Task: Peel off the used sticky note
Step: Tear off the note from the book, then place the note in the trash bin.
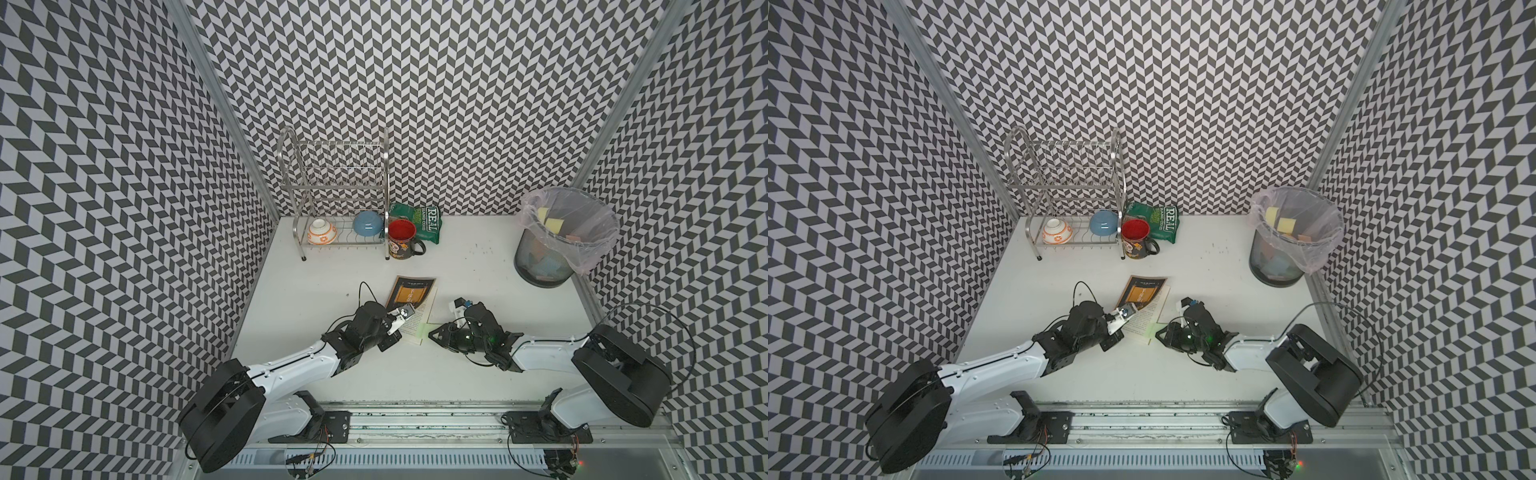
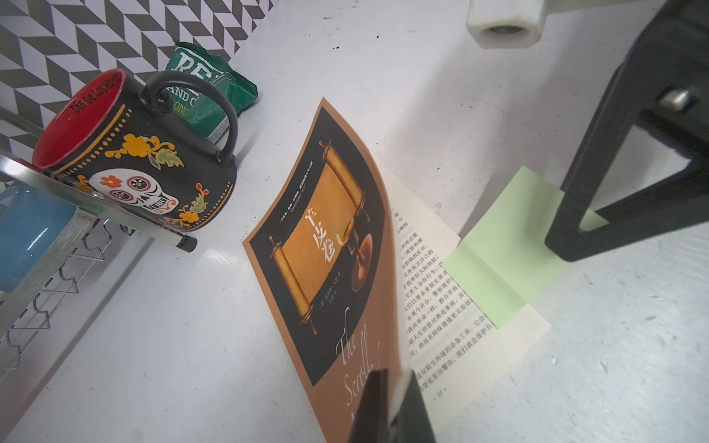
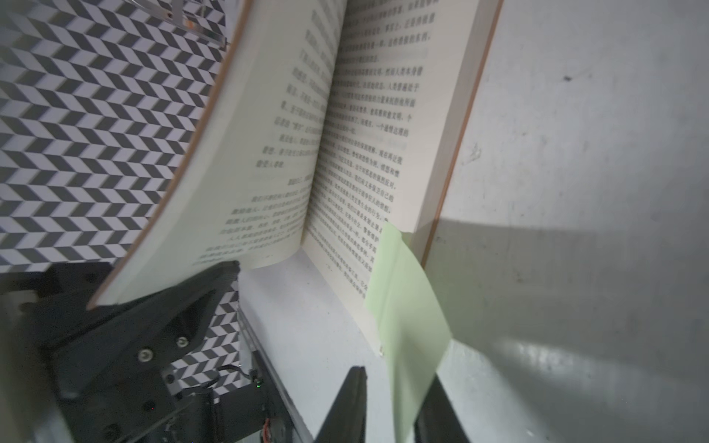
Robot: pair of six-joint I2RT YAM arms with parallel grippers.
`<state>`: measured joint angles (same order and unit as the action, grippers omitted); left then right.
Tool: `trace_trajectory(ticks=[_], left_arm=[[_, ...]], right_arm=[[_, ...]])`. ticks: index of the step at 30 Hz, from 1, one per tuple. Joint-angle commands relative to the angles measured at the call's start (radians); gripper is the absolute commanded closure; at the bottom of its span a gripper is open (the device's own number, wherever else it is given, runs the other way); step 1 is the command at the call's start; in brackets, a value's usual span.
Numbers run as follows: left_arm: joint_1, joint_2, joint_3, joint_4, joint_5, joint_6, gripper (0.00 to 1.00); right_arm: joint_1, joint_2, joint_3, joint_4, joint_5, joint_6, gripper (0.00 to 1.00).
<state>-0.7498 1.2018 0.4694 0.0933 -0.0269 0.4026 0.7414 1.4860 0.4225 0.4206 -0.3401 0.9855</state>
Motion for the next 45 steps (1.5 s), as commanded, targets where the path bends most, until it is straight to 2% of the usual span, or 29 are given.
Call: trace_trajectory(ticks=[1, 3, 10, 22, 28, 29, 32, 33, 35, 38, 45], left_arm=[[0.008, -0.005, -0.005, -0.005, 0.02, -0.005, 1.0], [0.007, -0.005, -0.005, -0.005, 0.02, -0.005, 1.0], [0.009, 0.0, -0.005, -0.012, 0.018, -0.003, 1.0], [0.009, 0.001, -0.002, -0.014, 0.031, -0.005, 1.0], [0.007, -0.003, 0.027, -0.077, 0.126, -0.002, 0.99], [0.005, -0.006, 0.032, -0.09, 0.149, 0.001, 0.91], [0.003, -0.03, 0.058, -0.146, 0.231, 0.013, 0.36], [0.004, -0.035, 0.08, -0.173, 0.258, 0.026, 0.25], [0.014, -0.032, 0.148, -0.26, 0.296, 0.043, 0.17], [0.079, -0.03, 0.264, -0.374, 0.376, 0.062, 0.11], [0.364, -0.002, 0.414, -0.401, 0.5, -0.018, 0.11]], right_arm=[[0.001, -0.009, 0.012, 0.031, 0.04, -0.019, 0.92], [-0.002, -0.009, 0.015, 0.018, 0.047, -0.023, 1.0], [-0.042, -0.078, 0.017, -0.097, 0.061, -0.063, 1.0], [-0.237, -0.336, 0.003, -0.423, 0.072, -0.189, 1.0], [-0.275, -0.508, 0.125, -0.602, 0.13, -0.25, 1.0], [-0.278, -0.538, 0.166, -0.643, 0.162, -0.26, 1.0], [-0.295, -0.605, 0.289, -0.722, 0.255, -0.297, 1.0], [-0.314, -0.617, 0.337, -0.744, 0.265, -0.309, 1.0], [-0.349, -0.616, 0.433, -0.799, 0.279, -0.333, 1.0], [-0.408, -0.575, 0.576, -0.857, 0.295, -0.371, 1.0], [-0.591, -0.426, 0.841, -0.896, 0.321, -0.415, 1.0]])
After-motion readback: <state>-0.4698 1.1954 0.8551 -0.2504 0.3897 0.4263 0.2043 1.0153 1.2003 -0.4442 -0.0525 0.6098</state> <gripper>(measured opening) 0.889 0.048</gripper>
